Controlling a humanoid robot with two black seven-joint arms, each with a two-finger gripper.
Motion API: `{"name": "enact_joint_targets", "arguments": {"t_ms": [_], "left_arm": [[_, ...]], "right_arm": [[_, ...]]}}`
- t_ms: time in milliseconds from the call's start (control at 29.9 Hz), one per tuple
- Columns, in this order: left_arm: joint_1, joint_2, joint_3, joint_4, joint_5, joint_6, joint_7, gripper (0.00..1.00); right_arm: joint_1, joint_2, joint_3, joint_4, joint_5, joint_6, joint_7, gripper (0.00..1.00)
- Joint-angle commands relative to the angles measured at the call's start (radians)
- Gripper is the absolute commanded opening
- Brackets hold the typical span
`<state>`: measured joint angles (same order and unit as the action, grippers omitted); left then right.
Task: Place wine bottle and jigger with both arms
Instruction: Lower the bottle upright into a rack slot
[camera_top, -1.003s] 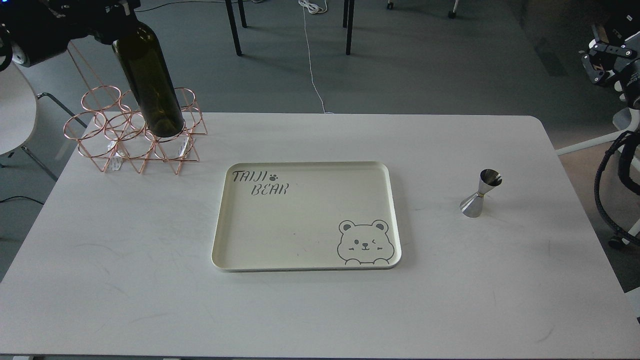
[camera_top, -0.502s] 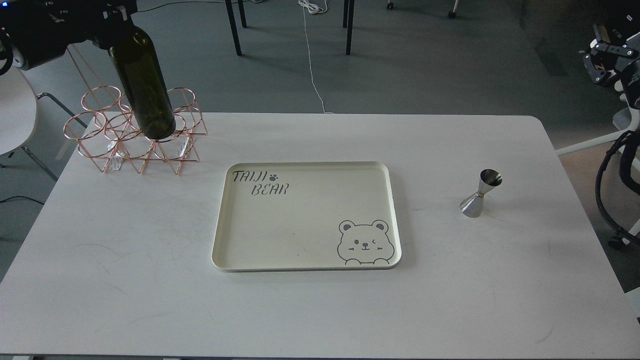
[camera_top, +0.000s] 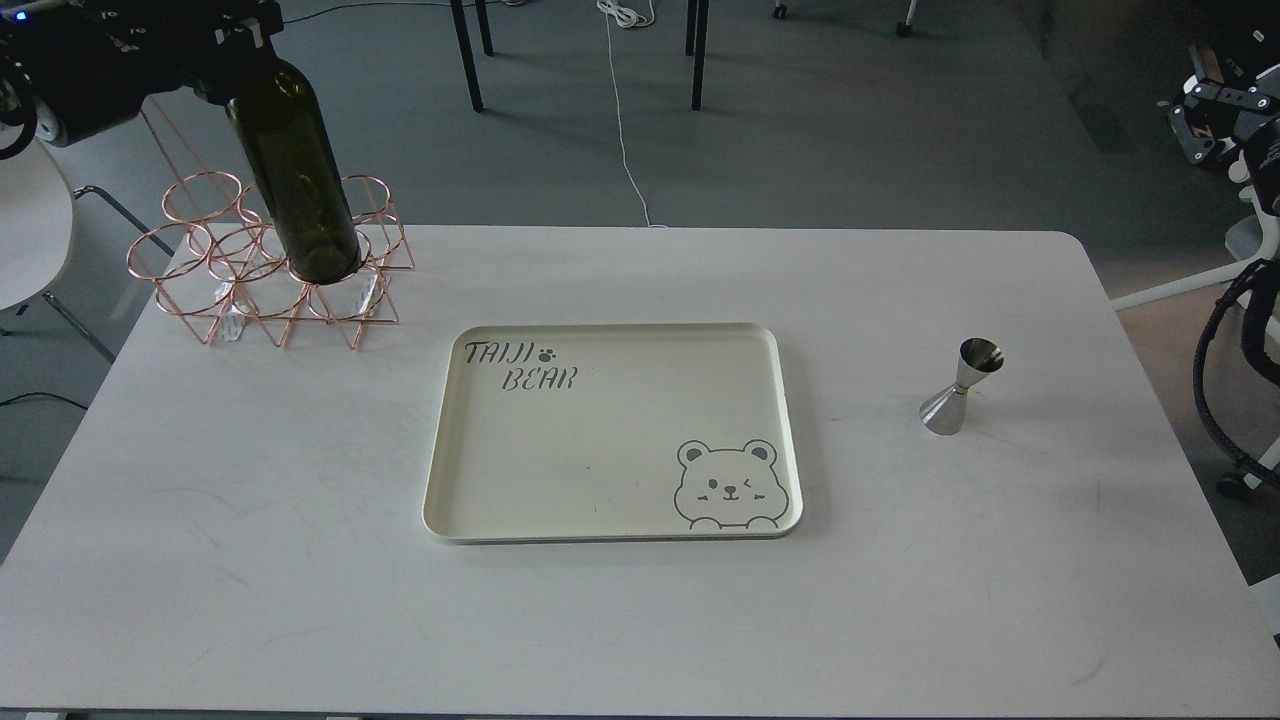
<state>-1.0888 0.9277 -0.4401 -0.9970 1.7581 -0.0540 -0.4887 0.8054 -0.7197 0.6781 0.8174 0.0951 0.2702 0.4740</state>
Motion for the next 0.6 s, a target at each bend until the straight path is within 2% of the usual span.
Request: {"name": "enact_joint_targets", "arguments": {"t_ms": [0, 568], "left_arm": [[0.006, -0.003, 0.003, 0.0, -0.003, 0.0, 0.0, 0.11], [0.047, -0.004, 0.001, 0.018, -0.006, 0.013, 0.0, 0.15]], "right_arm": [[0.002, 0.0, 0.001, 0.0, 0.0, 0.0, 0.0, 0.97], [0.0, 0.0, 0.0, 0.0, 0.0, 0.0, 0.0, 0.97]]}}
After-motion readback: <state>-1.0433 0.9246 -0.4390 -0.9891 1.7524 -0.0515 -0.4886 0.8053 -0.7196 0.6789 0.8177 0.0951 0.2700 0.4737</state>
